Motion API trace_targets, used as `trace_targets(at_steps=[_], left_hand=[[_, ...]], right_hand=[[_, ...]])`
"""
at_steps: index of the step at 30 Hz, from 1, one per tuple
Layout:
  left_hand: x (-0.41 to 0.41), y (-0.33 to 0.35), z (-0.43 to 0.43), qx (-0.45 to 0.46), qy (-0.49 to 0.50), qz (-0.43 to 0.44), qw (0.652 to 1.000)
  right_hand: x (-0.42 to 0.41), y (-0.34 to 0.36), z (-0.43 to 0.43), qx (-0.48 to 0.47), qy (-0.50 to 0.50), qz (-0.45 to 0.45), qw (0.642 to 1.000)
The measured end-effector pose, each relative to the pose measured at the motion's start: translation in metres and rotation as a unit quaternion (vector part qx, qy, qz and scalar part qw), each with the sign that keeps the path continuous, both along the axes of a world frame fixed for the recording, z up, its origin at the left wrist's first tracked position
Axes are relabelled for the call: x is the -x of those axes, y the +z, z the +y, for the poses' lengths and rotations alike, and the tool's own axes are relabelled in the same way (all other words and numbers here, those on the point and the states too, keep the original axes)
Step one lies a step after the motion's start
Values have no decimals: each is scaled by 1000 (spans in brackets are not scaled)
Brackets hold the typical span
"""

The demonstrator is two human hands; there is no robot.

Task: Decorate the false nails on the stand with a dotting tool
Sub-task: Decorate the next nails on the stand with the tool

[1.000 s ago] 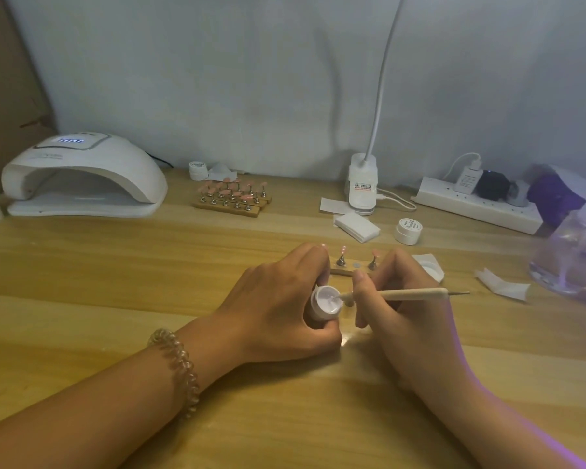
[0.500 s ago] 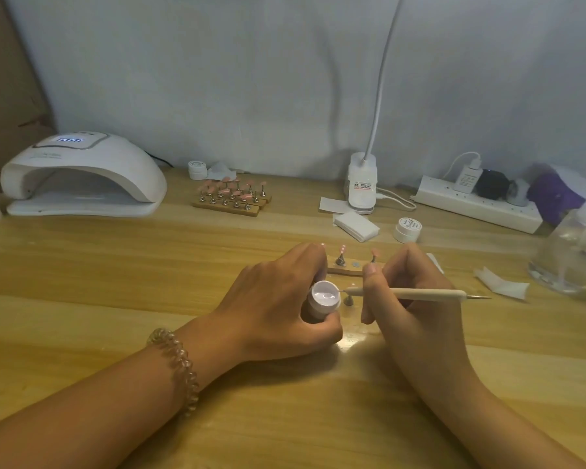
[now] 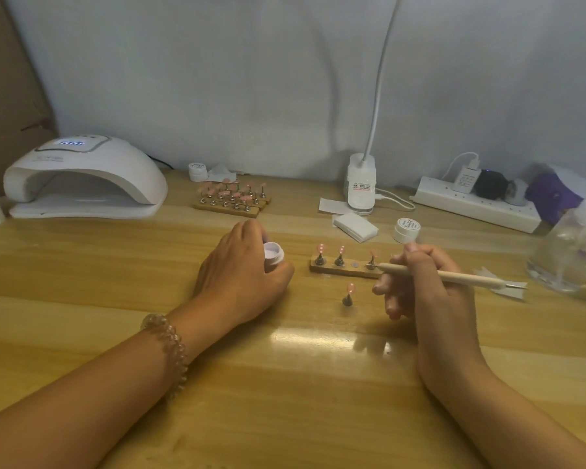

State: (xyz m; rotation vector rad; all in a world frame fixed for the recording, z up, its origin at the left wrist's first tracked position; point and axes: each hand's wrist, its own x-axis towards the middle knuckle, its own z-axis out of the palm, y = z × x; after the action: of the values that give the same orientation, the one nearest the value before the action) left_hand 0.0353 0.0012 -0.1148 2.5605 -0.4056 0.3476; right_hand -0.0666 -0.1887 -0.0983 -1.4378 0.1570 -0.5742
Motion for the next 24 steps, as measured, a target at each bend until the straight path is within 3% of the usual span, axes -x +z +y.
trace_targets(at_steps=[5,9,12,17,24], left_hand=[[4,2,-1,-16,-6,-28,999],[27,13,-12,-40,-104,-175,978],[43,10,-24,-32,-176,-108,978],[38,2,-31,42,-211,24,976],[33,2,-32,78,-239,42,967]], right_hand=[[-2,1,1,-15,2,28,1000],[-2,1,2,-1,5,44,999],[-3,1,1,-2,6,47,999],[-5,-1,3,5,9,65,998],[-6,-1,4,45,10,82,996]])
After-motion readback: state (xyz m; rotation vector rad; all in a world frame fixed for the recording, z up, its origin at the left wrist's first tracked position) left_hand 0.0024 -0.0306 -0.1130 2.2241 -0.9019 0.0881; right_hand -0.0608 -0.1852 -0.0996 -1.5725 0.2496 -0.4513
